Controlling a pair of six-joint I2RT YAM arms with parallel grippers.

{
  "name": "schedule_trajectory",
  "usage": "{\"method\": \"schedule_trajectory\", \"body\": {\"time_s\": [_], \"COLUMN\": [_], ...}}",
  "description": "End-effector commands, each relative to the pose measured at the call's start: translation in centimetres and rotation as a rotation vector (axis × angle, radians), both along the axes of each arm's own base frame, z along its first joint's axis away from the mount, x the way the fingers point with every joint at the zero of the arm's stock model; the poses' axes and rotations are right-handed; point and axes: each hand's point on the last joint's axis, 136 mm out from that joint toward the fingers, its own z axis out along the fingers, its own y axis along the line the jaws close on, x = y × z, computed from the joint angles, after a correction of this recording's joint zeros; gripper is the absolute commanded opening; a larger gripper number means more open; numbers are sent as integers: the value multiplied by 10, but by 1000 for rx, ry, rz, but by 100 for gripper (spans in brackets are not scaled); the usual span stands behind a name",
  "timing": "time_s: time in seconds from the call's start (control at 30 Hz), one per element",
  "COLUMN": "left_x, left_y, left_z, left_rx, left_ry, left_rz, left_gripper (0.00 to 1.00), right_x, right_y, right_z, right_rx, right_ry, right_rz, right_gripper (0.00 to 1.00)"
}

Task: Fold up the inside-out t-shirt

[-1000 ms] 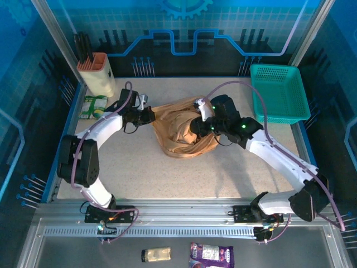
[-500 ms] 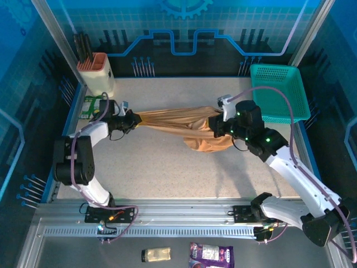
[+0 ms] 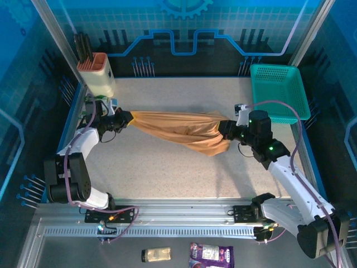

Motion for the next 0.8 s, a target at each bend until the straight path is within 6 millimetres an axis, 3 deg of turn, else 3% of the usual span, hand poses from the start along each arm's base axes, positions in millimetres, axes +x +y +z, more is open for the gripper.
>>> {"method": "schedule_trajectory", "body": {"time_s": [0.0, 0.1, 0.27, 0.3, 0.37, 0.43, 0.5, 0.57, 0.63, 0.77], "left_x": [1, 2, 11, 11, 9, 3, -3, -9, -13, -20], "left_y": [6, -9, -12, -11, -11, -11, -8, -4, -5, -32], "left_z": [-11, -8, 8, 11, 16, 19, 21, 21, 21, 25], "left_rx": [128, 118, 126, 132, 147, 177, 217, 251, 268, 291], "left_ry": [47, 42, 3, -4, -9, -10, -10, -6, -1, 0], "left_rz": [17, -19, -16, -15, -21, -24, -20, -18, -31, -135], "left_gripper": [0, 0, 0, 3, 19, 36, 47, 52, 54, 54], "right_x": [15, 31, 57, 58, 50, 30, 3, -28, -49, -35], "right_y": [6, 10, 29, 37, 56, 83, 108, 128, 138, 121], "right_z": [34, 34, 73, 78, 79, 61, 27, -2, -16, -30], "right_rx": [92, 50, -31, -62, -128, -187, -224, -225, -203, -268], "right_ry": [-104, -79, -192, -215, -240, -218, -131, -40, 26, 66], "right_rz": [25, 28, 88, 116, 211, 349, 490, 618, 684, 516], "right_gripper": [0, 0, 0, 0, 0, 2, 10, 28, 44, 48]}}
